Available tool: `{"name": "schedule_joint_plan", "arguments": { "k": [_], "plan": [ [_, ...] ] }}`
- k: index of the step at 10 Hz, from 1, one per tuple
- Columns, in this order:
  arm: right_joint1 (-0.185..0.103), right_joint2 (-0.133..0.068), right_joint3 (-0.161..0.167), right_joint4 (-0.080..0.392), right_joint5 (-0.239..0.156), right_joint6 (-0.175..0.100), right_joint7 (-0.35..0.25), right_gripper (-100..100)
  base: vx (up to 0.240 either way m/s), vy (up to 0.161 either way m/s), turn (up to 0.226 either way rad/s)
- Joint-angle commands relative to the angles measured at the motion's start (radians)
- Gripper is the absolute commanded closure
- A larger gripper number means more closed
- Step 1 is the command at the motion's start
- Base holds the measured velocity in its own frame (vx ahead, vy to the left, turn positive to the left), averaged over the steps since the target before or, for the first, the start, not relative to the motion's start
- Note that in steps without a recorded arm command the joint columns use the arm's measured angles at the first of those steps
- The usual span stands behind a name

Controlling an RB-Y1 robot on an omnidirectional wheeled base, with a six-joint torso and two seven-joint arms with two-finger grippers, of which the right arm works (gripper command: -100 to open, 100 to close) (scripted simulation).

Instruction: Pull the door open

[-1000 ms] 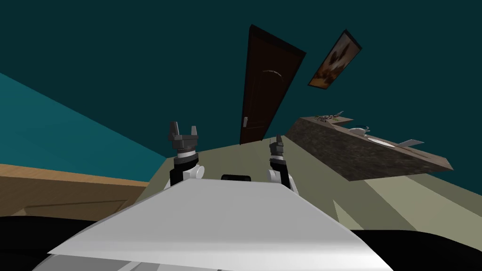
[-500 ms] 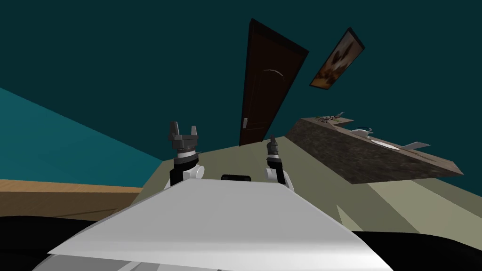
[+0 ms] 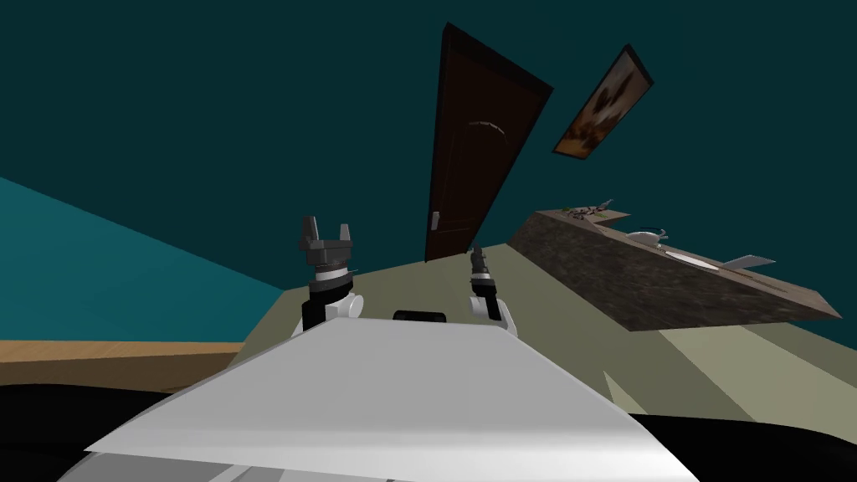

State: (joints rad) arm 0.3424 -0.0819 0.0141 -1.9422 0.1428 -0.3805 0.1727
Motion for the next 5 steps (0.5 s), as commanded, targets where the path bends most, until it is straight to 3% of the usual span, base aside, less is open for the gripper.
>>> {"name": "schedule_joint_plan", "arguments": {
  "k": [1, 5],
  "plan": [
    [-0.017, -0.004, 0.004, 0.031, 0.021, -0.001, 0.031, -100, 0.136, 0.002, -0.008],
    [-0.07, -0.012, 0.013, 0.118, 0.074, -0.006, 0.102, -100, 0.134, -0.006, -0.011]
  ]
}}
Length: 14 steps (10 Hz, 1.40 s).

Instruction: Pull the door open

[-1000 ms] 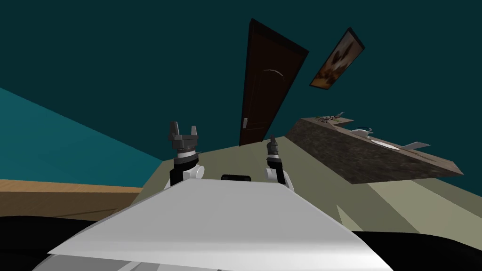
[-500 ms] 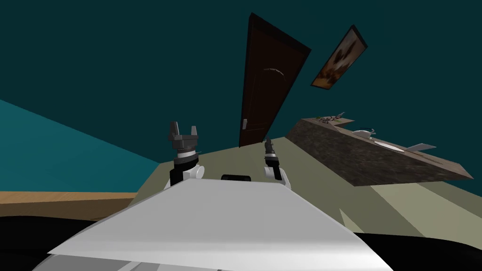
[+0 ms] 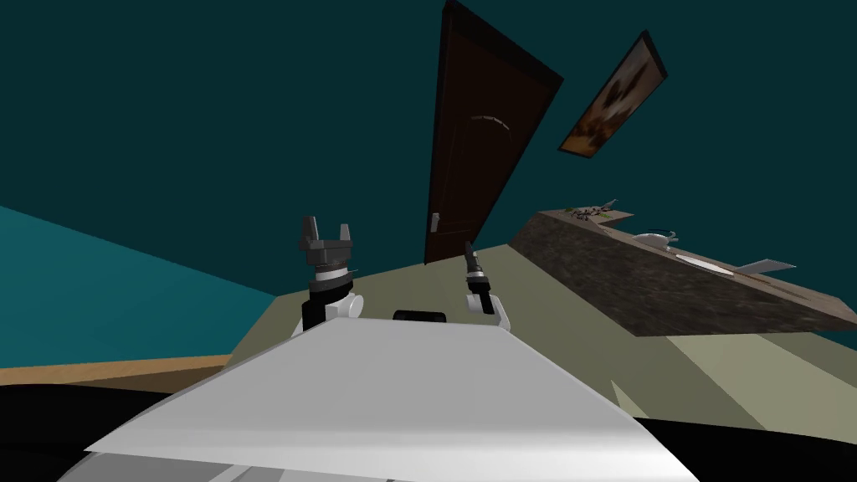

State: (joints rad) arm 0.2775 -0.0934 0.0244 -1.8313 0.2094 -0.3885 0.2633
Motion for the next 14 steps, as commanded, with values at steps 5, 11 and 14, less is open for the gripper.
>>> {"name": "schedule_joint_plan", "arguments": {
  "k": [5, 11, 14],
  "plan": [
    [-0.071, -0.007, 0.014, 0.117, 0.075, -0.004, 0.101, -100, 0.111, -0.007, -0.011],
    [-0.149, -0.013, 0.027, 0.247, 0.154, -0.012, 0.207, -100, 0.102, -0.002, -0.01],
    [-0.182, -0.015, 0.032, 0.302, 0.187, -0.015, 0.251, -100, 0.133, -0.009, -0.011]
  ]
}}
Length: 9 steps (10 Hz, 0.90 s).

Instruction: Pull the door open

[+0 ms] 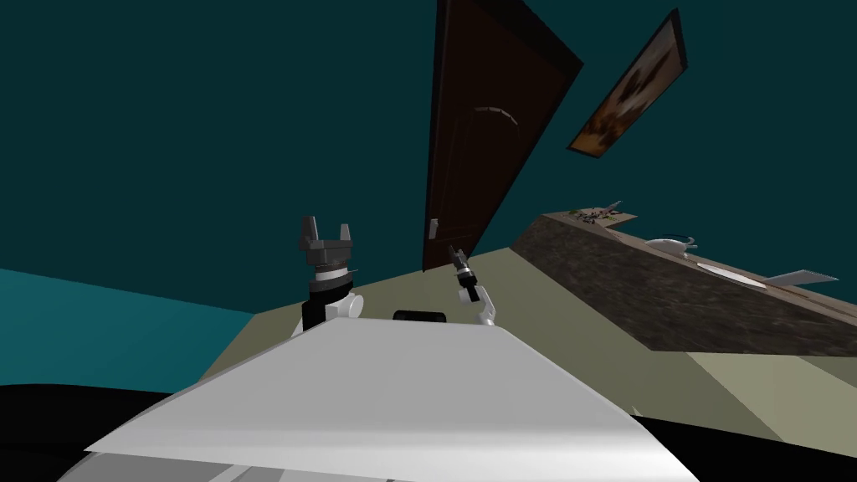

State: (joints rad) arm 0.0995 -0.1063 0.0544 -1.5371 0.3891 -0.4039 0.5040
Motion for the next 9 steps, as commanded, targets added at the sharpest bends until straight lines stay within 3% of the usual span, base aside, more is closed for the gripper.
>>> {"name": "schedule_joint_plan", "arguments": {
  "k": [1, 9],
  "plan": [
    [-0.026, -0.003, 0.006, 0.044, 0.029, -0.002, 0.04, -100, 0.141, -0.02, -0.015],
    [-0.116, -0.004, 0.021, 0.193, 0.12, -0.011, 0.162, -100, 0.112, -0.007, -0.009]
  ]
}}
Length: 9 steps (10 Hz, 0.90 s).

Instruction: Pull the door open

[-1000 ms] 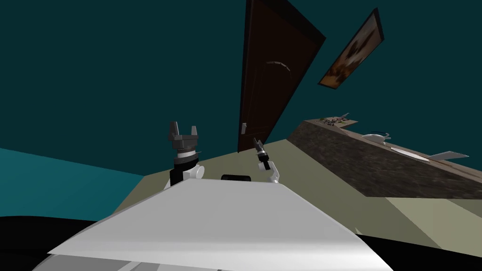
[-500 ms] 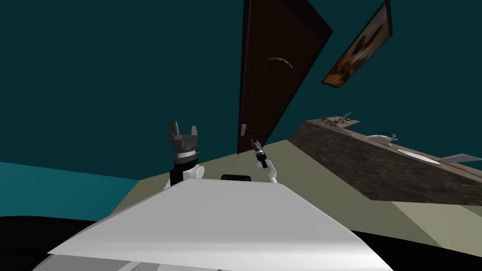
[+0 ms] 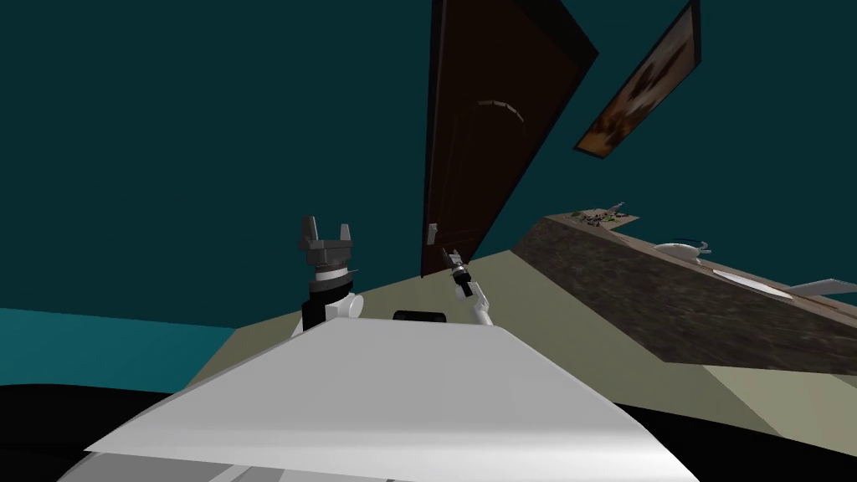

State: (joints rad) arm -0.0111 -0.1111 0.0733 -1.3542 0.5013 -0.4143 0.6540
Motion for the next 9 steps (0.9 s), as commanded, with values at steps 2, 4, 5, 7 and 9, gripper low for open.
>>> {"name": "schedule_joint_plan", "arguments": {
  "k": [2, 4, 5, 7, 9],
  "plan": [
    [-0.032, 0.001, 0.006, 0.055, 0.035, -0.003, 0.048, -100, 0.143, 0.008, -0.011],
    [-0.056, 0.001, 0.01, 0.095, 0.059, -0.005, 0.08, -100, 0.142, 0.009, -0.011],
    [-0.064, 0.001, 0.011, 0.108, 0.067, -0.006, 0.091, -100, 0.11, 0.0, -0.004],
    [-0.091, 0.001, 0.016, 0.152, 0.094, -0.009, 0.127, -100, 0.121, -0.011, -0.011],
    [-0.116, 0.002, 0.02, 0.195, 0.12, -0.011, 0.162, -100, 0.146, -0.003, -0.01]
  ]
}}
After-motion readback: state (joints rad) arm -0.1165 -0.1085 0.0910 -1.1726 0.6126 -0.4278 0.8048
